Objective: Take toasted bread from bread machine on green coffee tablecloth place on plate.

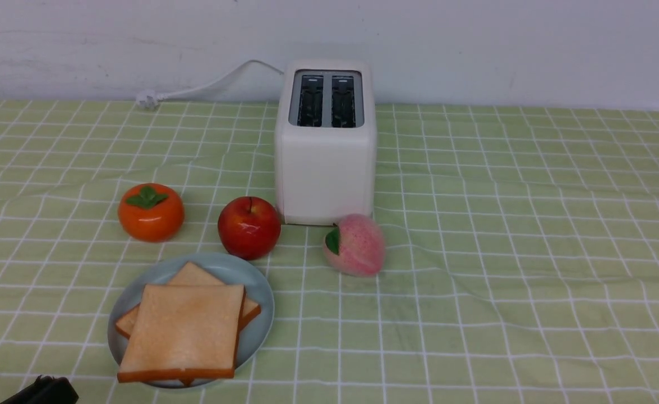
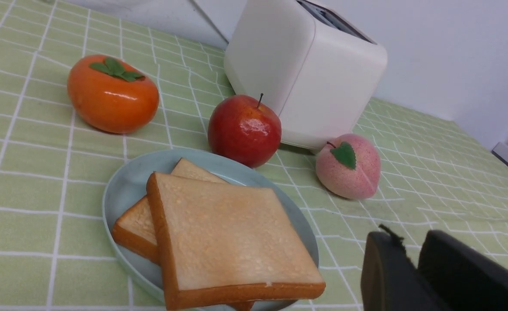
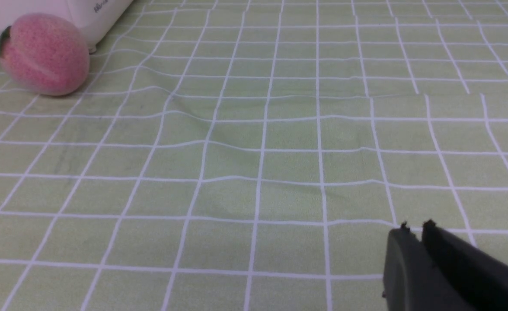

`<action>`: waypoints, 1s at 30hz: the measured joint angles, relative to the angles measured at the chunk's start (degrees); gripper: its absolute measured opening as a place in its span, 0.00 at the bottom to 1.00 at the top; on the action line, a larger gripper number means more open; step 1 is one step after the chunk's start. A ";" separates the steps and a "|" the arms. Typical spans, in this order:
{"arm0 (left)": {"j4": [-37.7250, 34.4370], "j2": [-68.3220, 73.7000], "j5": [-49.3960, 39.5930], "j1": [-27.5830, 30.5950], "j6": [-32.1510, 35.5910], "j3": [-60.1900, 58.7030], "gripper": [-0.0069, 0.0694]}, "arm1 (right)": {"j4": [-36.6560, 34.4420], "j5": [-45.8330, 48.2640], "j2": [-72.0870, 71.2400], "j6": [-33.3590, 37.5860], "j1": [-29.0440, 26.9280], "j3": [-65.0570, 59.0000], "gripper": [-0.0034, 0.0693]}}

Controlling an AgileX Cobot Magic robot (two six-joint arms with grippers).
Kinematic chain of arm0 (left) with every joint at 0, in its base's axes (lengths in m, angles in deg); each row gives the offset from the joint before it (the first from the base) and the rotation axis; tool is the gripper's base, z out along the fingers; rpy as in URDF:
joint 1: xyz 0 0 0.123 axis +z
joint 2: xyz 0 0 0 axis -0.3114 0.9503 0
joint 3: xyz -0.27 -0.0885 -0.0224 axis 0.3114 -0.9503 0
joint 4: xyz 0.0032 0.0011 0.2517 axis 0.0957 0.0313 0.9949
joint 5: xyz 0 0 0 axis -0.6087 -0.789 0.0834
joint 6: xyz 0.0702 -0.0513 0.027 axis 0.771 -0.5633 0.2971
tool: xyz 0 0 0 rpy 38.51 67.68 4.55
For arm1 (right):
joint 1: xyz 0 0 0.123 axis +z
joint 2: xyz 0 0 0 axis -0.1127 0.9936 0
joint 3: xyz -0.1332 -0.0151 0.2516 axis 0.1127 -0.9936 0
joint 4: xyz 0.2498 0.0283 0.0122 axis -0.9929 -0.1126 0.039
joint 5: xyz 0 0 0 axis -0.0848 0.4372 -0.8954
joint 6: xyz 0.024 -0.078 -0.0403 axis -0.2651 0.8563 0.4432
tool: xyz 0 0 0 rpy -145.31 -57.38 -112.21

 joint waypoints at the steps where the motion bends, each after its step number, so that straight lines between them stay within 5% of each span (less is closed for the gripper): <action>1: 0.00 0.00 0.27 0.00 0.00 0.00 0.24 | 0.00 0.01 0.00 0.00 0.00 0.00 0.12; 12: 0.00 0.00 3.45 0.00 0.00 0.00 0.25 | 0.00 0.01 0.00 -0.05 0.00 0.00 0.15; 19: 0.00 0.00 -0.36 0.00 3.51 0.00 0.07 | 0.00 0.01 0.00 -0.05 0.00 0.00 0.16; 24: 0.52 0.00 -2.01 0.00 5.05 0.00 0.07 | 0.00 0.01 0.00 -0.05 0.00 0.00 0.17; 29: 16.94 0.00 -2.41 0.00 -8.11 0.50 0.07 | 0.00 0.01 0.00 -0.05 0.00 0.00 0.18; 30: 24.57 0.00 -2.41 0.00 -14.64 1.26 0.07 | 0.00 0.01 0.00 -0.05 0.00 0.00 0.18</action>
